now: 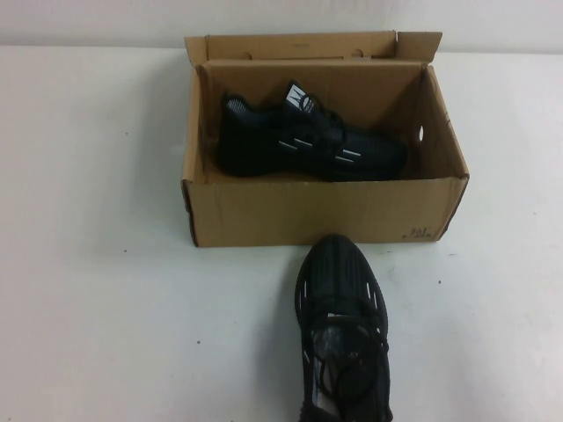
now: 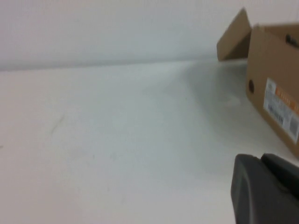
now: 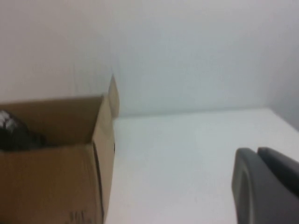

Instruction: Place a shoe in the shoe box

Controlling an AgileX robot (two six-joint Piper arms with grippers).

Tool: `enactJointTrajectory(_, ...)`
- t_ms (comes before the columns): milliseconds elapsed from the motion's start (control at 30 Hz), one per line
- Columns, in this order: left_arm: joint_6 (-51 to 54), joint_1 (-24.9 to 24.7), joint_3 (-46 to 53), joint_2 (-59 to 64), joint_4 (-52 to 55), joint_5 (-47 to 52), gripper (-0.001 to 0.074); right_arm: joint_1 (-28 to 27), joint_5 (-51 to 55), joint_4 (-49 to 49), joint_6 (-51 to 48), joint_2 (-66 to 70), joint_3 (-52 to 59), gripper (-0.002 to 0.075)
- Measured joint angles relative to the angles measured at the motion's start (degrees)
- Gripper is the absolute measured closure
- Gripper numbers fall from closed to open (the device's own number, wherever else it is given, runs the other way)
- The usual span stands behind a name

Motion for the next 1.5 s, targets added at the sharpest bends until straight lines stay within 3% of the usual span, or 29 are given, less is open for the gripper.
enactJointTrajectory(200, -6.4, 0.0, 0.0, 0.0, 0.0, -17.1, 0.0738, 0.0, -16.4, 0.1, 0.0, 0.0, 0.0, 0.0742)
enactJointTrajectory(333, -8.5, 0.0, 0.0, 0.0, 0.0, -30.0, 0.0738, 0.0, -21.7, 0.1, 0.0, 0.0, 0.0, 0.0742)
enactJointTrajectory(633, -9.0, -0.1, 0.0, 0.0, 0.0, -35.8, 0.0738, 0.0, -24.4, 0.4, 0.0, 0.0, 0.0, 0.0742)
enactJointTrajectory(900, -13.3, -0.1, 0.0, 0.0, 0.0, -53.5, 0.0738, 0.0, -46.5, 0.6, 2.3, 0.0, -0.1, 0.0742)
enactJointTrajectory(967, -14.8, -0.1, -0.5, -0.1, 0.1, -56.3, 0.0738, 0.0, -47.6, 0.8, 4.0, 0.0, -2.1, 0.0742)
enactJointTrajectory(1167, -16.4, -0.1, -10.6, -0.1, 0.5, -53.3, 0.0738, 0.0, -38.1, 0.8, 7.2, 0.0, -16.2, 0.0742)
enactJointTrajectory(1500, -16.5, -0.1, -30.5, 5.0, 1.3, -27.2, 0.0738, 0.0, -4.1, 0.6, 14.9, 10.4, -38.9, 0.0742)
